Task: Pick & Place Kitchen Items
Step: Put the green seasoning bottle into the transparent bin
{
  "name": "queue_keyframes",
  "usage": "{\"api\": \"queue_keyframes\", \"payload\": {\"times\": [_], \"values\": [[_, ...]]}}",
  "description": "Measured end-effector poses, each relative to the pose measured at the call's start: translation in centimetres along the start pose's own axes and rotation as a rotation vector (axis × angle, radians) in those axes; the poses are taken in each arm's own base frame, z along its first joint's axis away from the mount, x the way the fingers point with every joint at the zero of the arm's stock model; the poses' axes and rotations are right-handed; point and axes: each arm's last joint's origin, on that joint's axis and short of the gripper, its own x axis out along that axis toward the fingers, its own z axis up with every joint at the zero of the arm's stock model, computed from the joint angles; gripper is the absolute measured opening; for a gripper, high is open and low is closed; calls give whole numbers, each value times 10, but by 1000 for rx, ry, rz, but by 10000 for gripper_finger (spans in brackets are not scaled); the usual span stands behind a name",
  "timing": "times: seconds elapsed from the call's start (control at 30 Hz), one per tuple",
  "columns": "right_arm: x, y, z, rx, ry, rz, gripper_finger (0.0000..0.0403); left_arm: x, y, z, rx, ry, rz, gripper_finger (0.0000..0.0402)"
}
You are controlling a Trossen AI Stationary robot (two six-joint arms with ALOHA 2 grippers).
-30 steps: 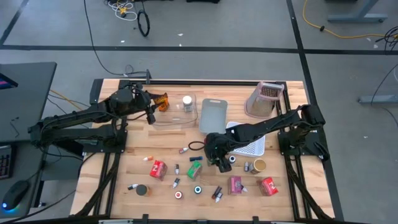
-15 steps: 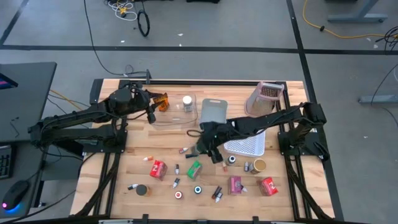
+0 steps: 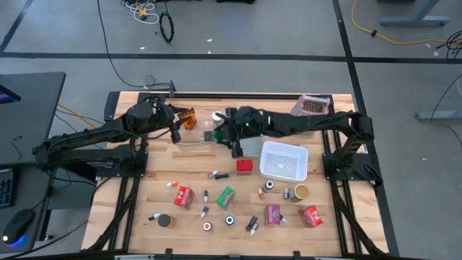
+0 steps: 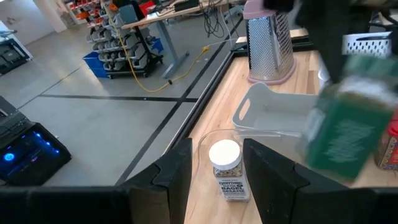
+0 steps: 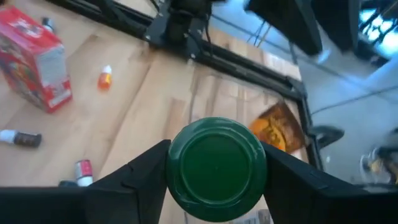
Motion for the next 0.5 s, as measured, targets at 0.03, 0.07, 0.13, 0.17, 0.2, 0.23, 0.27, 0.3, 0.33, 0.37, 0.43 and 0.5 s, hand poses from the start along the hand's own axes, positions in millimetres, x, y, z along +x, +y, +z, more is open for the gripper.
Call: {"api": "queue_keyframes", "payload": {"times": [0.03, 0.07, 0.13, 0.17, 0.2, 0.23, 0.27, 0.3, 0.33, 0.37, 0.43, 0.5], "values": [[2, -5, -5, 15, 22, 1, 221, 0, 0, 0, -1, -3, 1, 153], [3, -9, -9, 29, 38, -4, 220, 0, 0, 1, -1, -7, 2, 153], [5, -18, -17, 58, 69, -13, 220, 0, 0, 1, -2, -9, 2, 153], [6, -22, -22, 79, 90, -16, 221, 0, 0, 1, -2, -9, 2, 153], [8, -25, -27, 94, 106, -19, 222, 0, 0, 1, -3, -9, 3, 153], [10, -28, -32, 105, 124, -21, 224, 0, 0, 1, -3, -9, 3, 153], [12, -31, -36, 118, 140, -23, 225, 0, 0, 1, -3, -9, 2, 153], [13, -35, -40, 133, 153, -25, 225, 0, 0, 1, -1, -9, 3, 153], [15, -37, -44, 146, 155, -23, 226, 0, 0, 1, 0, -8, 2, 153], [17, -40, -47, 159, 150, -14, 226, 0, 0, 1, 1, -8, 2, 153], [23, -43, -54, 189, 157, 16, 224, 0, 0, 1, 0, -9, 2, 153], [28, -44, -61, 203, 177, 28, 224, 0, 0, 1, 0, -8, 2, 153]]}}
